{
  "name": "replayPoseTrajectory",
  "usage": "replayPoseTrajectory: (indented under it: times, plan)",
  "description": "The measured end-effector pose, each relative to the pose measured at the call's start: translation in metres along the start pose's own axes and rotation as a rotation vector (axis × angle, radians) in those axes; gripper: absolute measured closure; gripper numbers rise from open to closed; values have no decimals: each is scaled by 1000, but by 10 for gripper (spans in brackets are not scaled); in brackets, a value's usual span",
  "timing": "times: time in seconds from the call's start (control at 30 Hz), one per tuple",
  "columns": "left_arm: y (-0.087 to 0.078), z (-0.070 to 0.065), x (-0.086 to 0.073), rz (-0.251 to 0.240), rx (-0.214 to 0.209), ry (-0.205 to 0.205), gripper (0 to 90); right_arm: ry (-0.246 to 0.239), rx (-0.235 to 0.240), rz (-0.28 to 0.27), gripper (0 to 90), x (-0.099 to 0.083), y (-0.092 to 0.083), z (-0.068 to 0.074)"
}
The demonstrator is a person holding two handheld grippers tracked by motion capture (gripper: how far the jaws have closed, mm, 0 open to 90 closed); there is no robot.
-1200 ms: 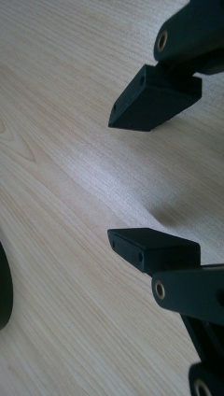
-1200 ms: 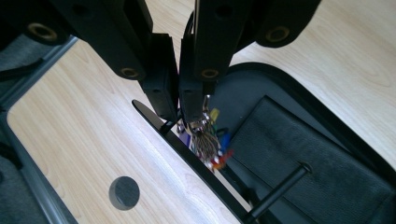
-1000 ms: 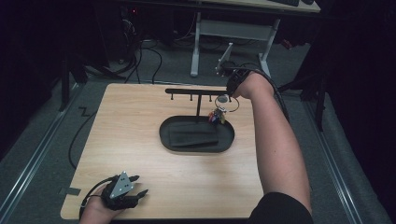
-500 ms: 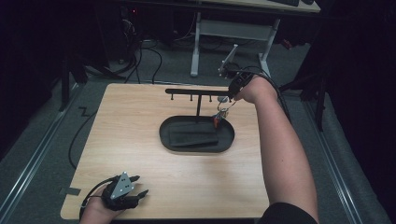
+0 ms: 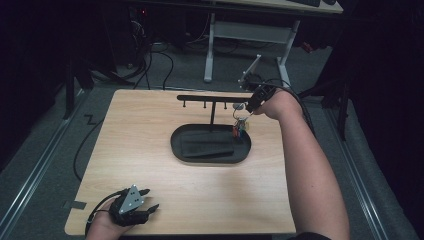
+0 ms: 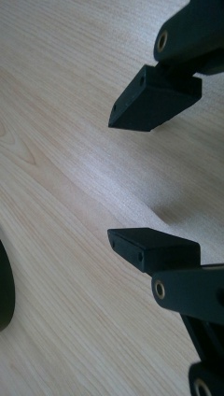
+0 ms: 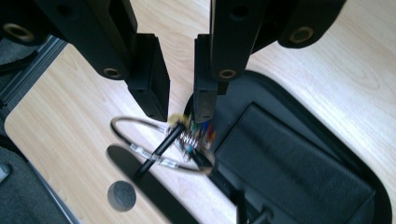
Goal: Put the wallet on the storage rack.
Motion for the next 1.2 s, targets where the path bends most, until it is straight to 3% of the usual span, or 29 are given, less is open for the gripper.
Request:
replayPoseTrajectory:
  times: [0.13,0.27,0.43,0.57,0.6,0.73,1.07,1.2]
  plan:
    - [1,-2,0,9,-2,6,405,10,14,-14,761,-10,-1,6]
    - [2,-2,1,5,-2,9,403,56,42,-43,755,-17,-3,13]
    - [4,-4,3,7,-6,21,403,90,35,-61,741,-33,-5,20]
    - [6,-7,4,-3,-19,19,402,89,23,-84,680,-47,-7,29]
    - [6,-7,4,-5,-23,21,402,126,15,-106,658,-56,-8,34]
    - [7,-8,5,-20,-33,7,402,147,9,-137,598,-69,-8,42]
    - [5,-7,10,-39,-35,-4,405,242,-45,-215,492,-109,8,60]
    - [8,-6,10,-38,-44,-12,406,256,-37,-227,456,-122,20,70]
Point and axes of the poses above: each handheld gripper's, and its own axes: y roughly forward along the jaws, x roughly out of its top, z roughly to its left, the point moved 10 cm from there along y, roughly forward along the jaws, and after that the axes turned 12 degrees about -x, right-handed, at the moved point
